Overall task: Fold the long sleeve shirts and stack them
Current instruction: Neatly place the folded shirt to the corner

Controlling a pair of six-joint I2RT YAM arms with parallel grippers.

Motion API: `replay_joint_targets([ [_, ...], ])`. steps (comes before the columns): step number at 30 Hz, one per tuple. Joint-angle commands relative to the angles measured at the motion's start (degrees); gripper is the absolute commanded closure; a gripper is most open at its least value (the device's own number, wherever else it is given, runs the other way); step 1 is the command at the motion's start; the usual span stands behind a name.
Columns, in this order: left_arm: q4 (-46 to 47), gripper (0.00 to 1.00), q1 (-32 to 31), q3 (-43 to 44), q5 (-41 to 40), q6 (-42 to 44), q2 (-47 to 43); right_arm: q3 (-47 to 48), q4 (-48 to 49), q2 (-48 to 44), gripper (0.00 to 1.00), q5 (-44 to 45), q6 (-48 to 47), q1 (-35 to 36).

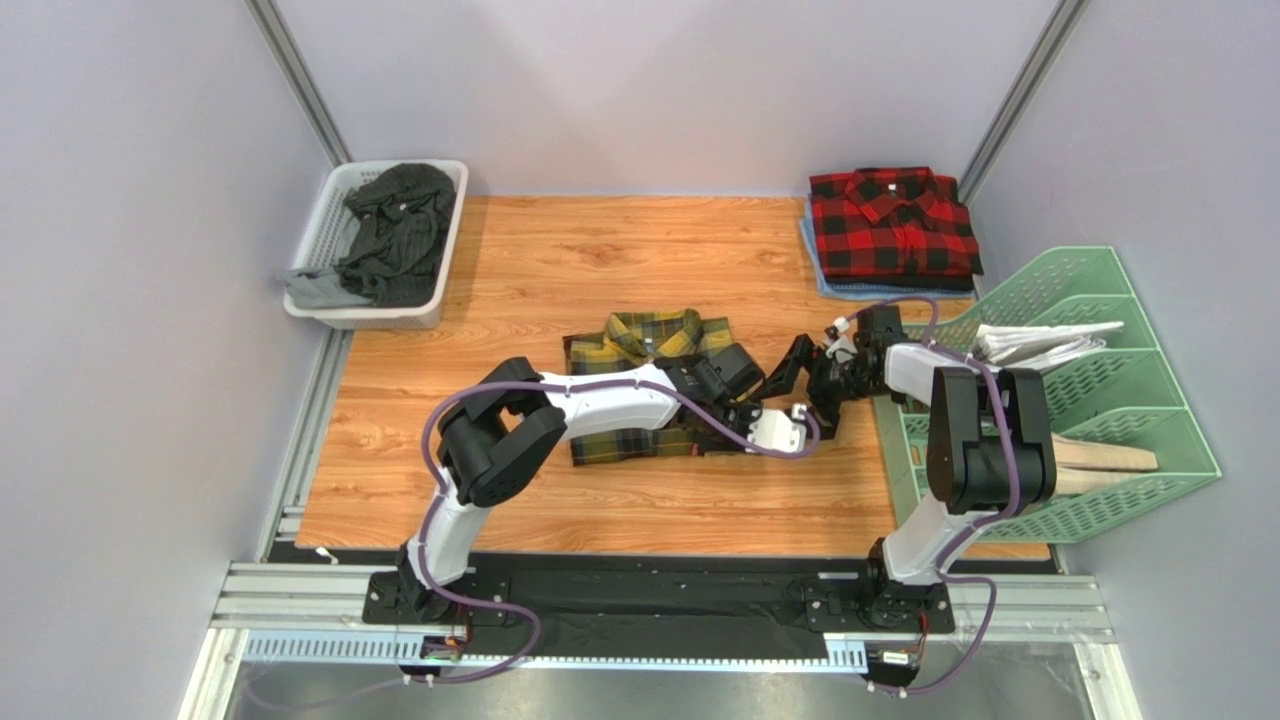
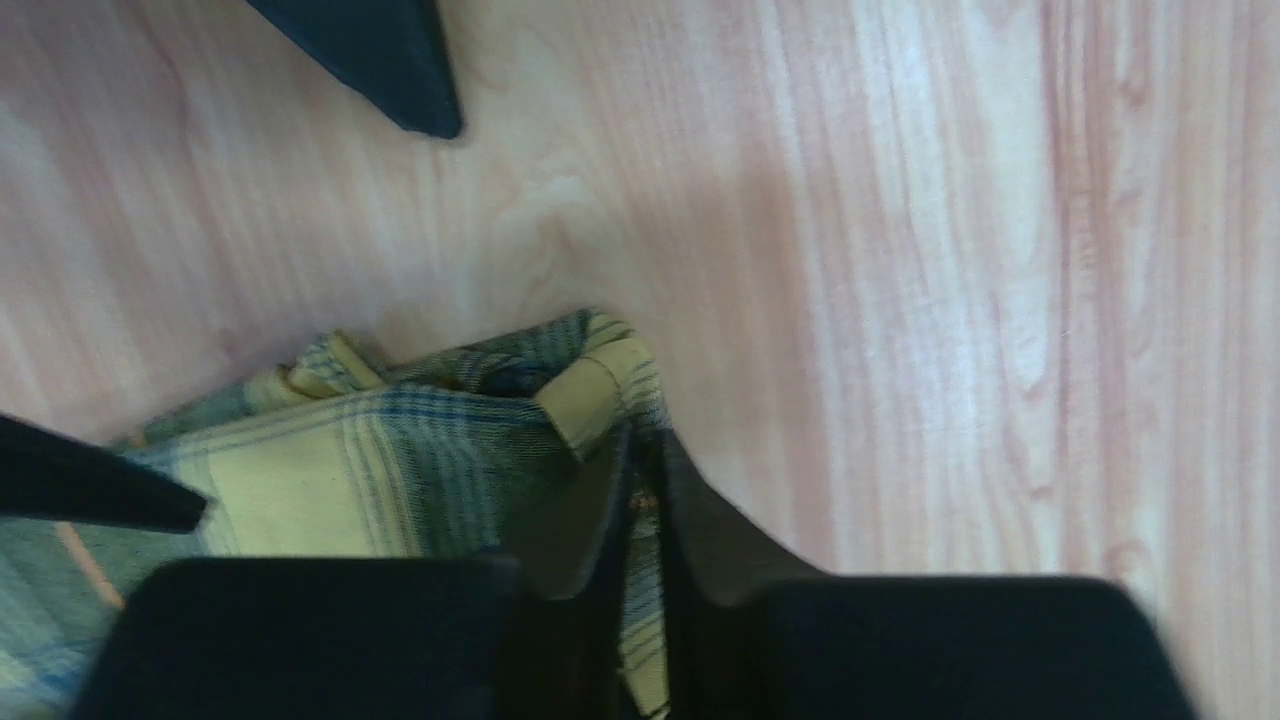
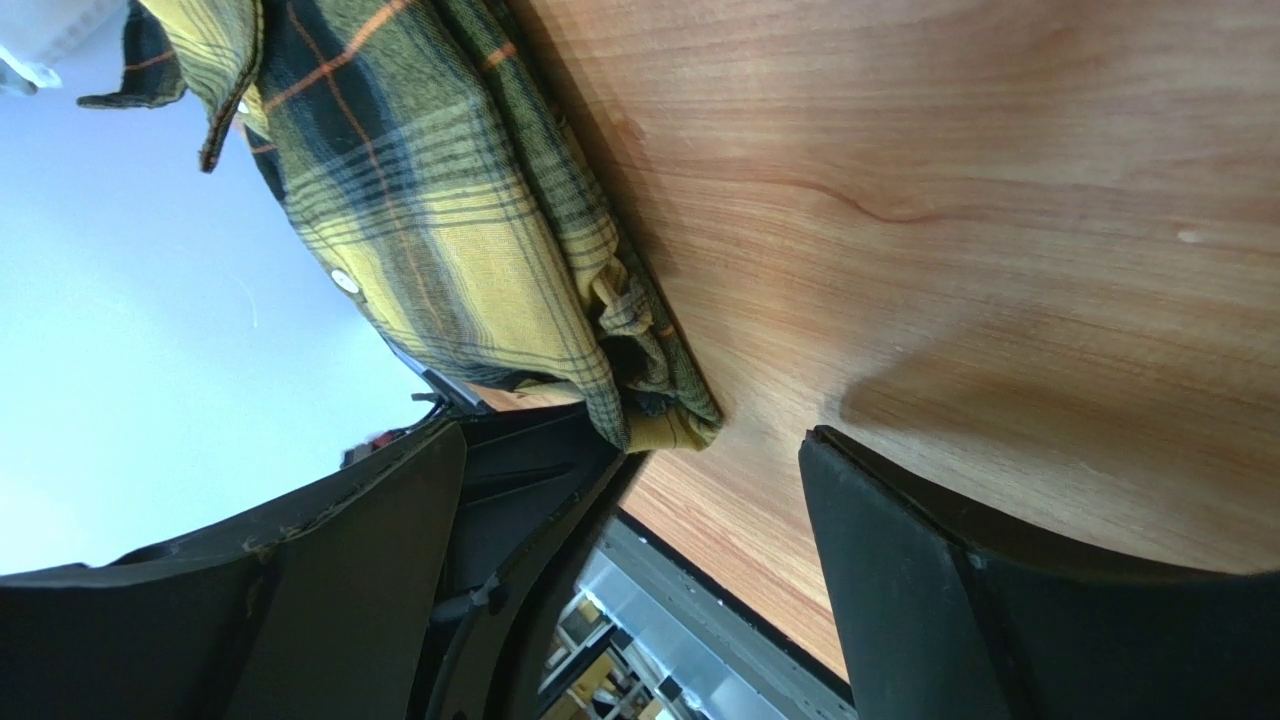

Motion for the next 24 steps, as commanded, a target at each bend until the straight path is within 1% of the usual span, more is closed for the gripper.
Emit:
replay_joint_targets([
  [1,-1.44,0.95,2.0,1.38,2.03,-2.5,1.07,0.07,2.45,-0.16,0.1,-1.33,0.93,0.9],
  [2,-1.61,1.0,2.27,1.55,2.56,-2.77,0.54,0.33,2.71,0.1,0.1,-1.67,1.02,1.08],
  [7,-1.44,1.0,4.11,0.59,7.65,-2.77,-4.9,0.86,3.42,0.81,0.11,-2.03,1.81,1.26],
  [11,0.58,1.0,5.61,-0.29,11.43,-5.14,-9.48,-0.54,5.7,0.19,0.08,-2.55,3.21,1.26],
  [12,0.58,1.0,5.87,0.06,12.14,-6.28,-9.92,-1.5,7.27,0.19,0.08,-2.82,3.91,3.0],
  [19,-0.3,1.0,6.93,0.5,13.99,-6.73,-11.33,-3.35,18.87,1.6,0.06,-6.42,12.87,5.03],
  [20,-0.3,1.0,6.93,0.24,14.08,-6.73,-11.42,-3.7,23.07,1.6,0.05,-6.68,16.37,5.12],
  [22,-0.38,1.0,7.28,0.15,14.17,-6.81,-11.6,-4.93,27.13,1.77,0.05,-7.04,19.11,5.21],
  [23,-0.39,1.0,7.37,-0.02,14.25,-6.99,-11.68,-5.2,30.98,2.12,0.05,-7.3,21.22,5.47],
  [24,-0.3,1.0,7.45,-0.11,14.17,-6.99,-11.68,-5.29,31.89,2.39,0.05,-7.13,21.85,5.91],
])
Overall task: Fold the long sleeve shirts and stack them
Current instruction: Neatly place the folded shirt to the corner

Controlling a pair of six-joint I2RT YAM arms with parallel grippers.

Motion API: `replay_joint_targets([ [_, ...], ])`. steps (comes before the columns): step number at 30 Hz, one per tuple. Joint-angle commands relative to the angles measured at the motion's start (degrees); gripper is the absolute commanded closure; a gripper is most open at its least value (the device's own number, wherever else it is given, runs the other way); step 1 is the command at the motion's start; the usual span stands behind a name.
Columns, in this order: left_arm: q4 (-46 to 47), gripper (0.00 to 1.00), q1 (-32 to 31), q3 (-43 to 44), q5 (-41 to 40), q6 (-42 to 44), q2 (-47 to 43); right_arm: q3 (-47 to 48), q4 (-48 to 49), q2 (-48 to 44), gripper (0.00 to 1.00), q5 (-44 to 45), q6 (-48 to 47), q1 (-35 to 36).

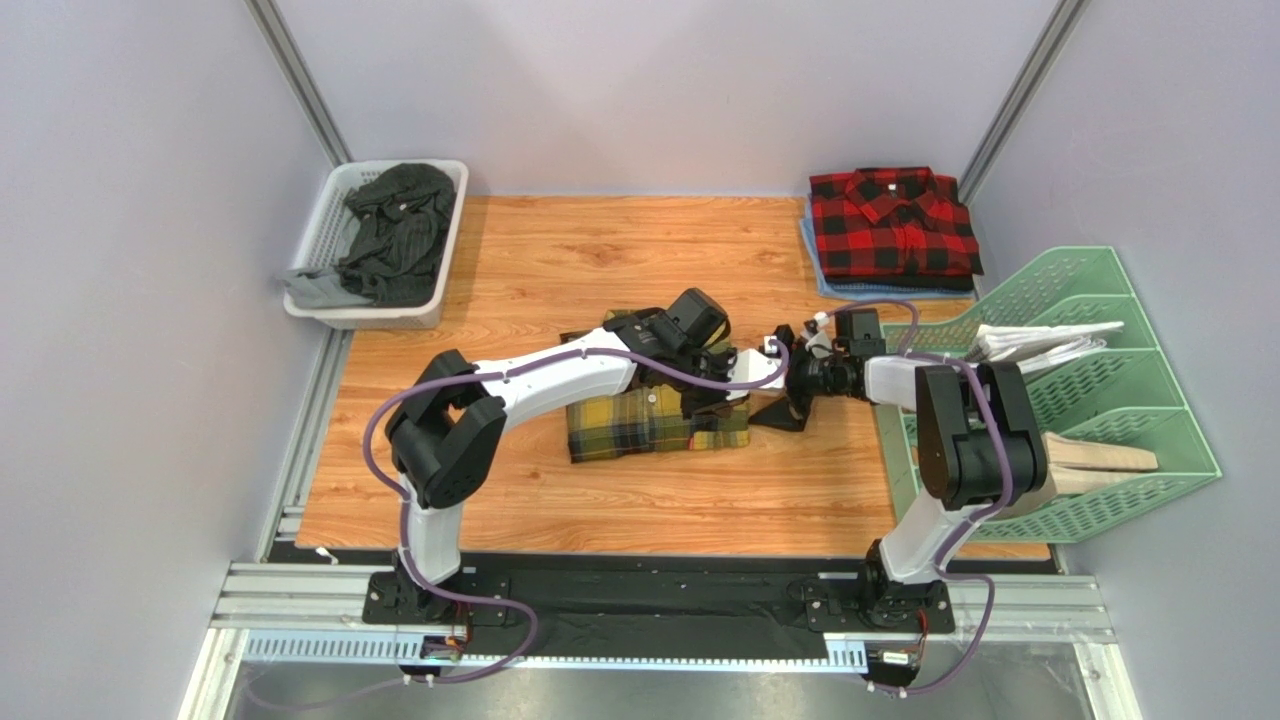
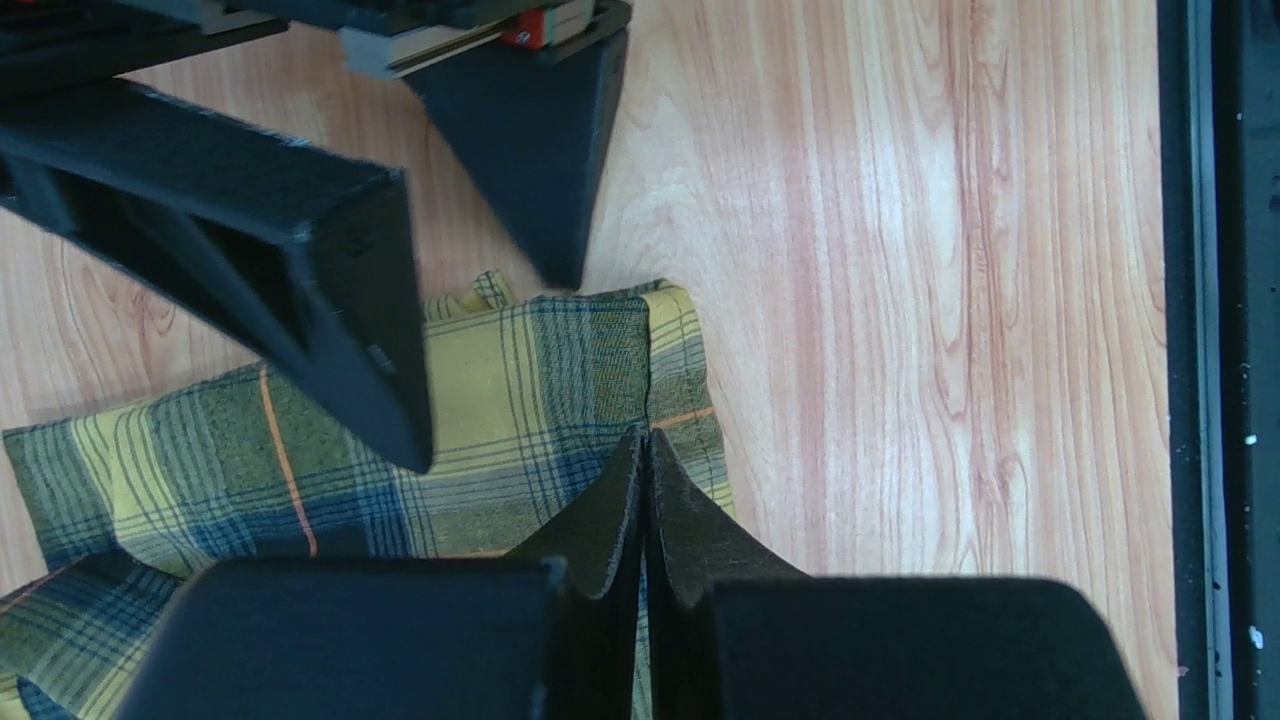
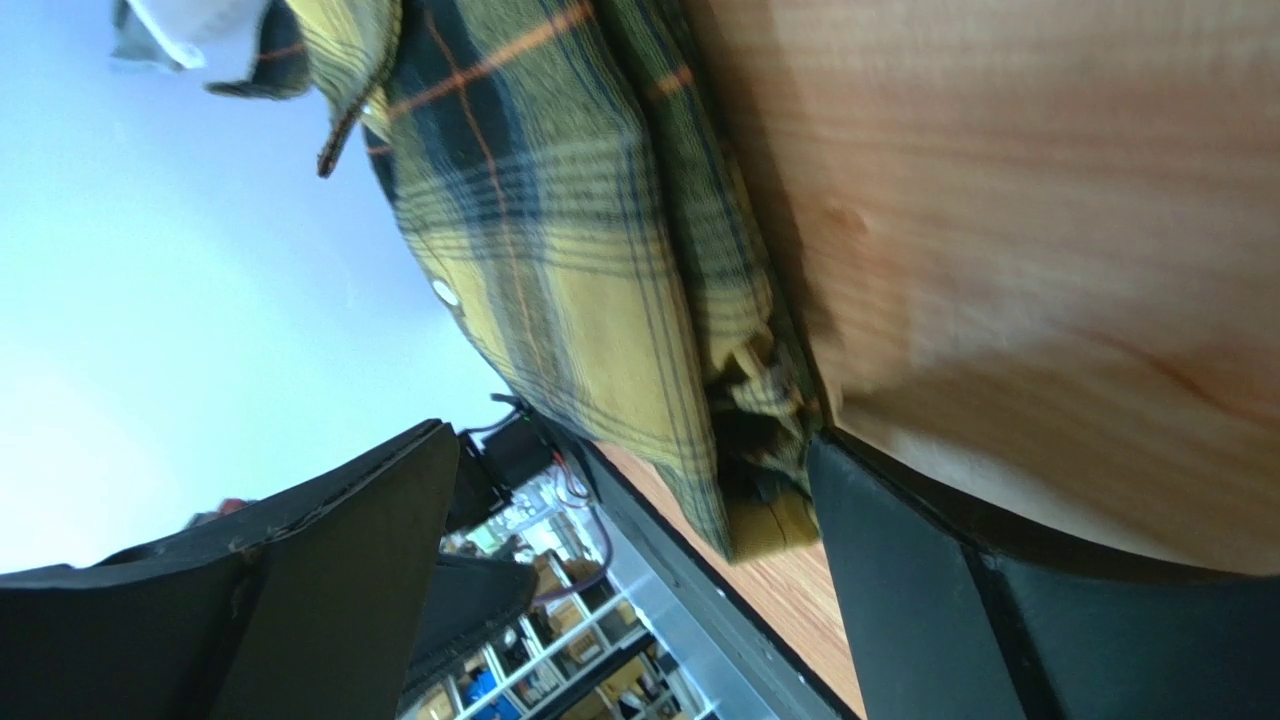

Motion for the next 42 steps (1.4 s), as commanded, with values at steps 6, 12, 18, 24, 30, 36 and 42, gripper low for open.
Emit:
replay_joint_targets([
  [6,0.69,0.97,0.66,0.08,1.78,-0.08,-2.16,4.3,2.29,5.67,0.07,1.24,1.21,2.39],
  [12,5.78,0.66,-1.8,-3.0,-9.11,2.2,1.78,5.81,-8.44,0.58,0.08,2.47,-3.29,-0.43],
  [18,0.34,0.43,-3.82,-0.53,-9.48,3.08,5.67,4.14,-12.5,-0.39,0.09,2.2,-6.29,-0.26],
  [24,-3.16,0.43,-4.44,2.18,-11.32,3.7,11.63,4.84,-13.29,-0.48,0.09,2.38,-7.52,-0.61],
  [30,-3.89,0.95,-3.91,2.28,-9.23,3.7,12.62,4.66,-13.47,0.04,0.08,2.73,-8.4,-0.69],
  [36,-3.88,1.0,-1.36,2.19,-2.99,1.94,6.03,4.66,-9.35,4.16,0.07,2.56,-8.14,-0.43],
  [42,-4.59,1.0,-0.66,2.54,-0.52,1.24,2.16,4.93,-1.71,7.07,0.05,1.07,-4.19,1.85],
])
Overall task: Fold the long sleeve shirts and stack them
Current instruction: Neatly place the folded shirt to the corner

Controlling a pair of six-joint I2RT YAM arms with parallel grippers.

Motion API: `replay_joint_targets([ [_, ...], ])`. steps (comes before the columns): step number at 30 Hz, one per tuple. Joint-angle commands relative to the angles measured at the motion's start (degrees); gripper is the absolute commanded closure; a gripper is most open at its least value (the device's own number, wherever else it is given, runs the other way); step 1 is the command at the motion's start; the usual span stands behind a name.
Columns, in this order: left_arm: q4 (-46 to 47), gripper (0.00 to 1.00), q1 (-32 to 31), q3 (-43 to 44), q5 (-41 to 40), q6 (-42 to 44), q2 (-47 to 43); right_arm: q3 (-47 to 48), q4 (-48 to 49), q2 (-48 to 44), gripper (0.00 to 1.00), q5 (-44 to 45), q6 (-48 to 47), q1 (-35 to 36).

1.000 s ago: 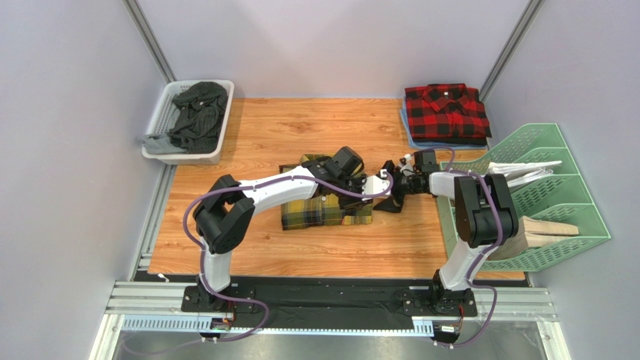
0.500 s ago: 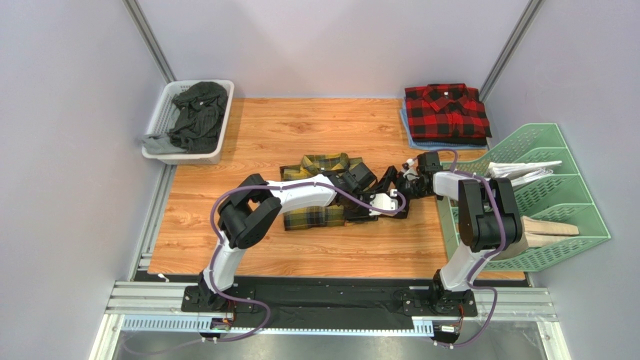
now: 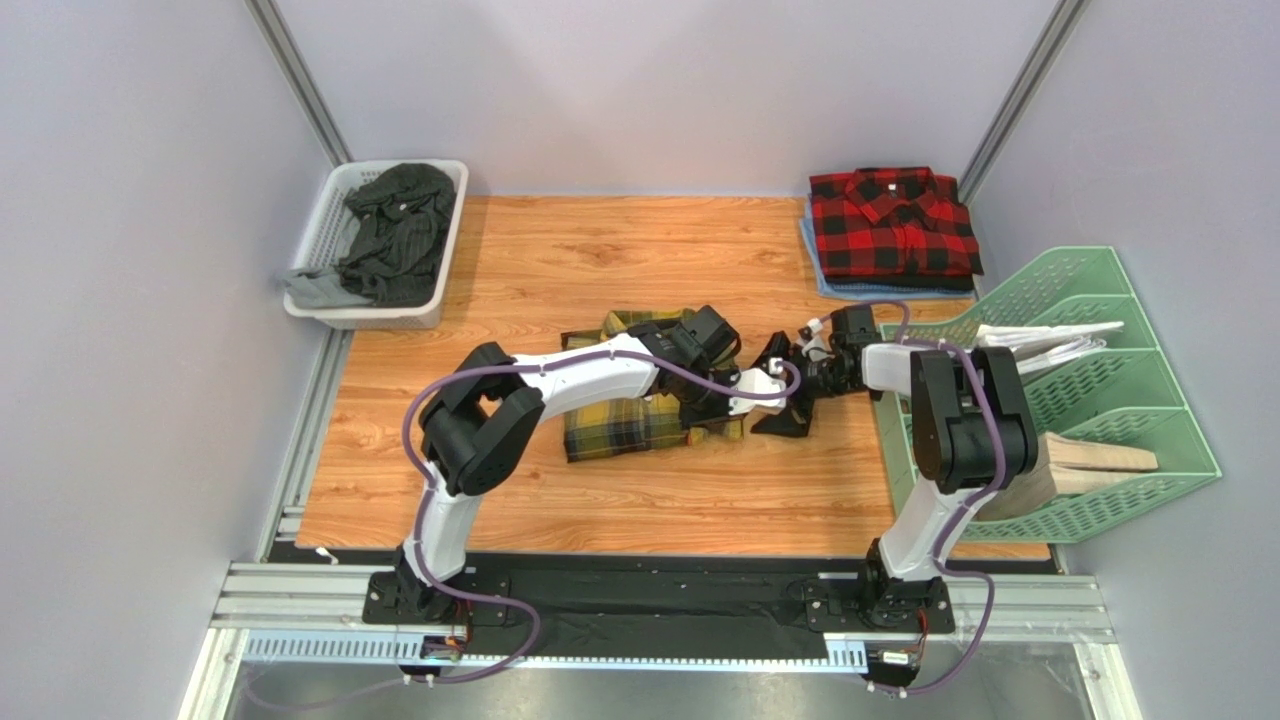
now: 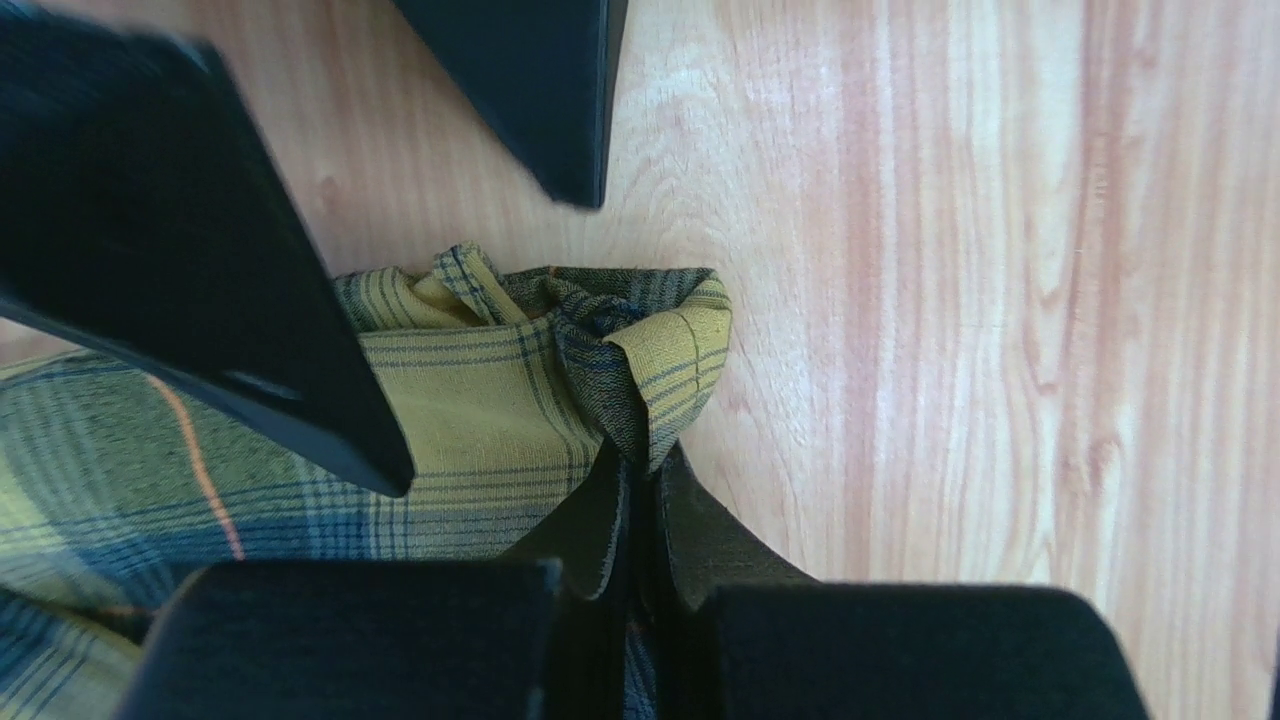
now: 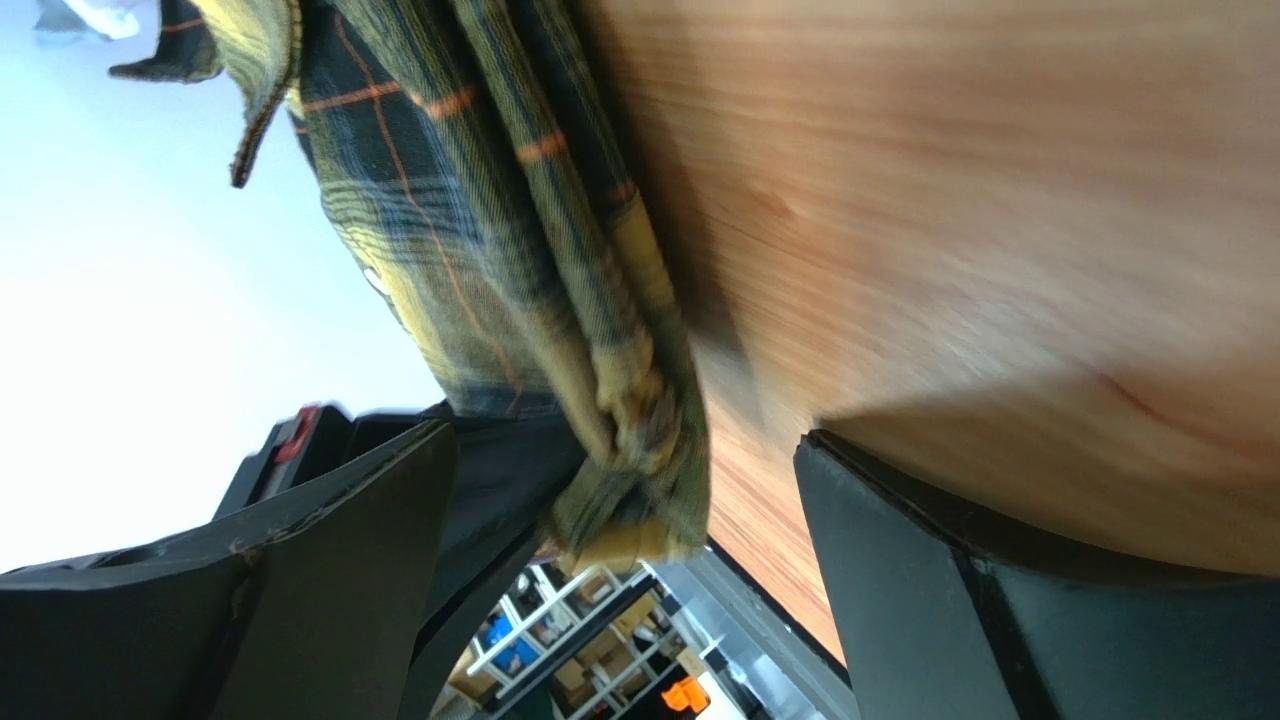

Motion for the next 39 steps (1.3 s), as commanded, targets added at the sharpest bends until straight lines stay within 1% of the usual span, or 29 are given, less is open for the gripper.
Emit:
replay_joint_targets([
  [1,-1.07,1.0,0.35,0.18,4.88,-1.43,-6.2,0.73,9.26,3.32,0.05,1.48,3.13,2.88],
  [4,-1.07,1.0,0.61,0.27,5.5,-1.78,-6.81,1.7,12.6,5.16,0.07,1.13,4.9,4.29],
  [6,-1.15,1.0,0.7,0.18,6.02,-1.69,-7.08,2.05,17.06,5.78,0.09,0.86,8.59,4.64],
  [8,-1.24,1.0,0.87,0.18,6.02,-1.61,-7.43,2.75,18.32,6.66,0.11,0.86,10.52,5.34],
  [12,-0.98,1.0,1.4,0.01,6.29,-1.52,-7.52,4.86,18.94,7.89,0.19,0.86,11.85,7.19],
  [14,-0.72,1.0,1.66,0.09,6.55,-1.52,-7.52,4.6,19.02,8.07,0.22,1.65,12.81,8.42],
  [15,-0.72,1.0,2.01,0.09,6.9,-1.52,-7.61,4.51,20.94,8.07,0.26,2.09,13.77,8.68],
  [17,-0.45,1.0,2.19,0.18,6.91,-1.87,-7.52,3.81,21.83,8.15,0.33,3.93,14.92,8.95],
  [18,-0.54,1.0,2.19,0.18,6.99,-1.78,-7.52,3.9,22.18,8.16,0.42,4.72,15.71,9.04],
  [20,-0.36,0.99,2.28,0.09,6.82,-1.87,-7.61,4.51,22.19,8.24,0.51,6.13,16.42,9.04],
  [21,-0.36,0.97,2.28,0.18,6.9,-2.22,-7.52,4.86,22.1,8.24,0.71,6.4,16.68,8.95],
  [22,-0.28,0.86,2.45,0.01,6.9,-2.48,-7.69,5.39,21.93,8.07,0.82,6.58,16.42,9.04],
  [23,0.07,0.79,2.63,-0.17,7.25,-3.01,-7.87,6.78,21.58,7.81,0.89,7.27,16.07,9.13],
  [24,0.16,0.73,3.42,-0.26,7.52,-4.49,-8.39,7.67,19.92,7.02,1.0,7.98,15.28,8.95],
  [25,-0.01,0.58,4.03,-0.26,7.87,-5.64,-8.92,9.07,17.81,6.58,1.0,8.85,12.23,8.95],
  [26,-0.27,0.5,4.91,-0.34,9.09,-6.87,-9.62,10.47,13.27,6.14,1.0,10.52,10.2,8.95],
  [27,-0.71,0.45,7.01,-0.43,9.97,-9.32,-11.37,14.32,10.53,5.79,1.0,11.32,8.0,9.04],
  [28,-2.28,0.25,8.16,-0.43,10.85,-10.3,-12.43,16.7,7.19,5.61,1.0,12.19,1.72,8.95],
  [29,-3.17,0.22,9.13,-0.96,11.64,-10.83,-13.66,19.43,-1.11,5.78,1.0,14.9,-1.39,8.86],
  [30,-4.05,0.01,10.79,-1.4,11.65,-10.83,-16.28,25.63,-5.02,6.22,1.0,16.23,-4.99,8.69],
  [31,-5.45,0.01,11.5,-2.01,11.48,-10.66,-17.61,28.22,-8.28,7.09,1.0,17.72,-7.98,8.43],
  [32,-5.98,0.01,12.21,-3.49,10.95,-10.4,-18.84,31.2,-13.88,7.54,1.0,21.31,-13.76,8.16],
  [34,-7.65,0.01,13.96,-4.73,10.25,-10.22,-21.84,38.67,-18.05,9.28,1.0,23.79,-18.98,6.93],
  [35,-8.36,0.01,14.41,-5.7,9.29,-10.22,-22.45,41.4,-22.24,9.99,1.0,26.07,-24.31,6.41],
  [36,-8.88,0.01,15.02,-6.32,9.1,-10.13,-23.68,44.12,-24.29,11.13,1.0,26.96,-26.28,5.18],
  [37,-9.41,0.01,15.2,-6.93,8.67,-10.22,-24.13,51.02,-26.48,12.27,1.0,27.32,-28.82,4.47],
  [38,-9.68,0.01,15.37,-8.24,7.71,-10.39,-24.48,54.4,-31.46,15.24,1.0,28.1,-32.67,3.77],
  [39,-9.94,0.01,15.55,-8.78,7.61,-10.31,-25.09,58.17,-33.43,16.49,1.0,28.55,-34.63,2.63],
])
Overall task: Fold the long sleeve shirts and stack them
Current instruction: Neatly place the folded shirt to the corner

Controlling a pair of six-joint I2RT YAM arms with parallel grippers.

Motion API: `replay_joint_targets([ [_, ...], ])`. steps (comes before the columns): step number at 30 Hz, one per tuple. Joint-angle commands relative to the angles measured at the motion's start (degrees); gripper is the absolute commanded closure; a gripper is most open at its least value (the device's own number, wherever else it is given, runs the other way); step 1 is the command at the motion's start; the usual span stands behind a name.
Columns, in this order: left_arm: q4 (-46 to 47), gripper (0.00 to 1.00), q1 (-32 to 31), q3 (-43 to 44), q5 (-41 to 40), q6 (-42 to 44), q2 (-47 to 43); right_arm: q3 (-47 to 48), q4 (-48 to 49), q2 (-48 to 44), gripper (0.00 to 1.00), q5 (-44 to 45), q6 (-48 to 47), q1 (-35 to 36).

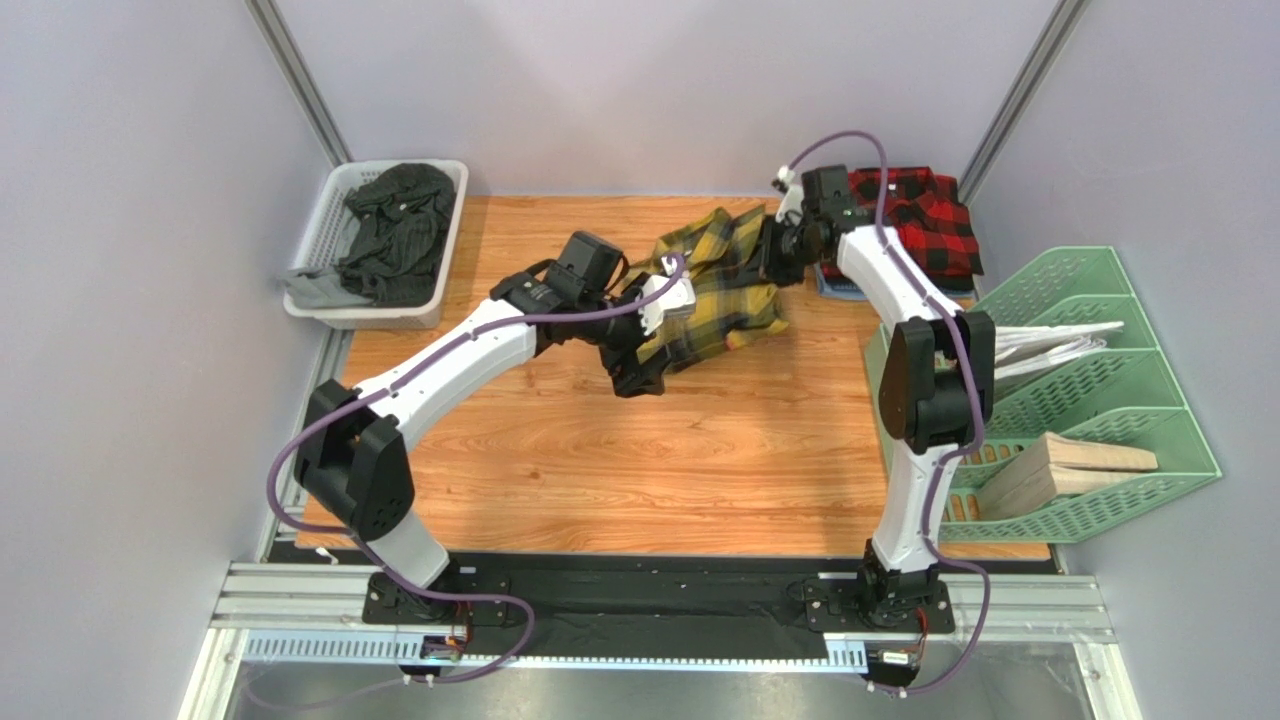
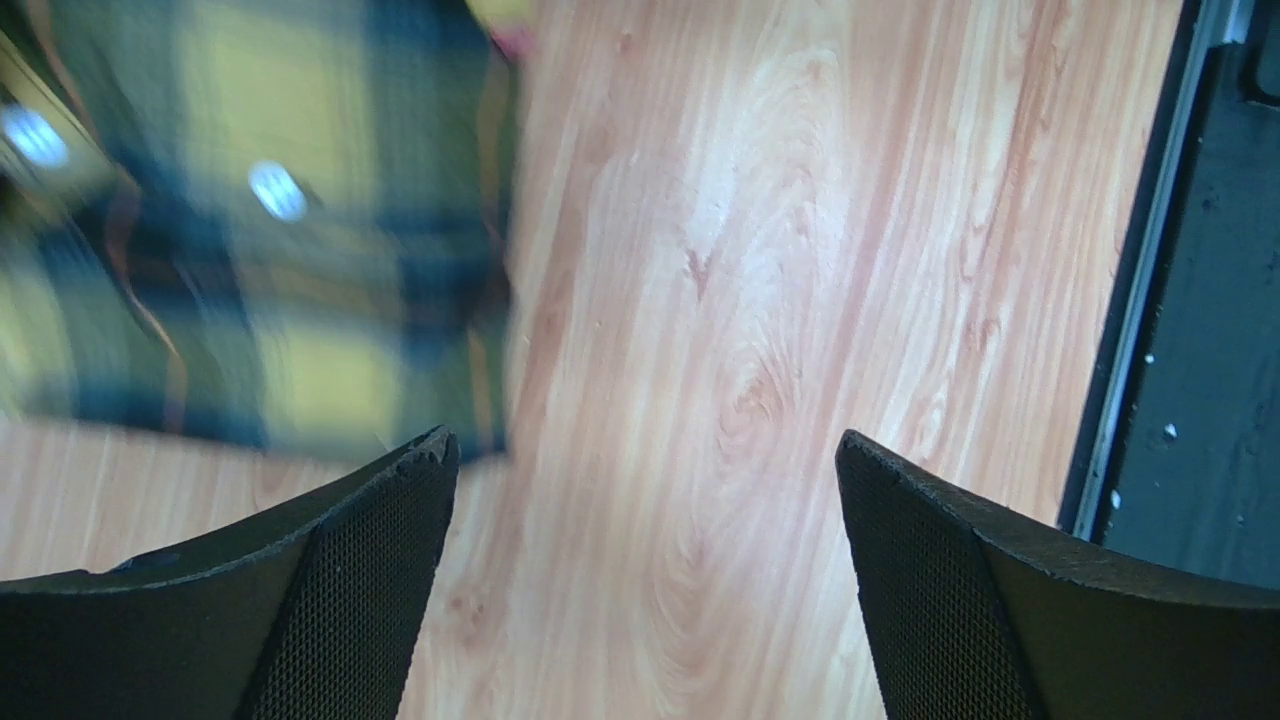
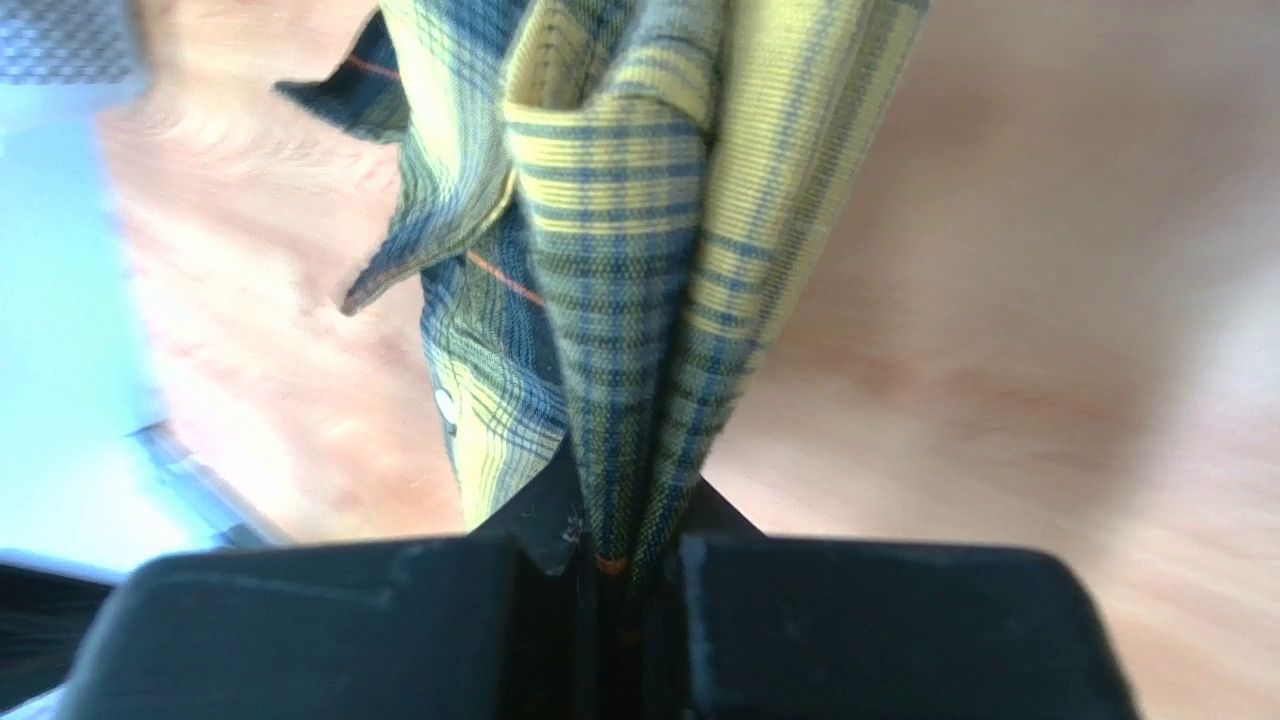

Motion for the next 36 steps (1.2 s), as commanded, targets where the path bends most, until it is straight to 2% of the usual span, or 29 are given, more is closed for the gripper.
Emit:
replay_joint_targets([
  [1,-3.98,0.01,-0.29,-3.43,-0.17,-1.0,-2.28,15.14,-16.11,6.01,1.0,7.17,-17.98,-4.48],
  [4,-3.72,0.01,0.06,-5.1,-0.79,-2.4,-2.28,24.9,-19.71,9.78,1.0,10.95,-24.23,-6.06],
  [5,-3.63,0.01,0.23,-5.8,-1.14,-3.01,-2.28,31.8,-22.86,11.02,1.0,13.13,-25.72,-6.42],
  [8,-2.84,0.01,0.5,-6.94,-1.31,-3.63,-2.45,42.9,-26.13,15.68,1.0,17.35,-29.42,-7.82],
  [11,-2.49,0.01,0.59,-7.64,-1.58,-3.63,-2.19,47.15,-26.23,16.74,1.0,20.78,-32.14,-8.35],
  [22,-1.7,0.01,1.46,-8.0,-1.49,-2.05,-0.52,44.44,-22.54,7.26,1.0,25.98,-35.93,-8.35],
  [36,-1.61,0.01,2.78,-8.79,-1.32,0.59,0.01,44.69,-19.55,2.59,1.0,20.8,-26.7,-8.35],
])
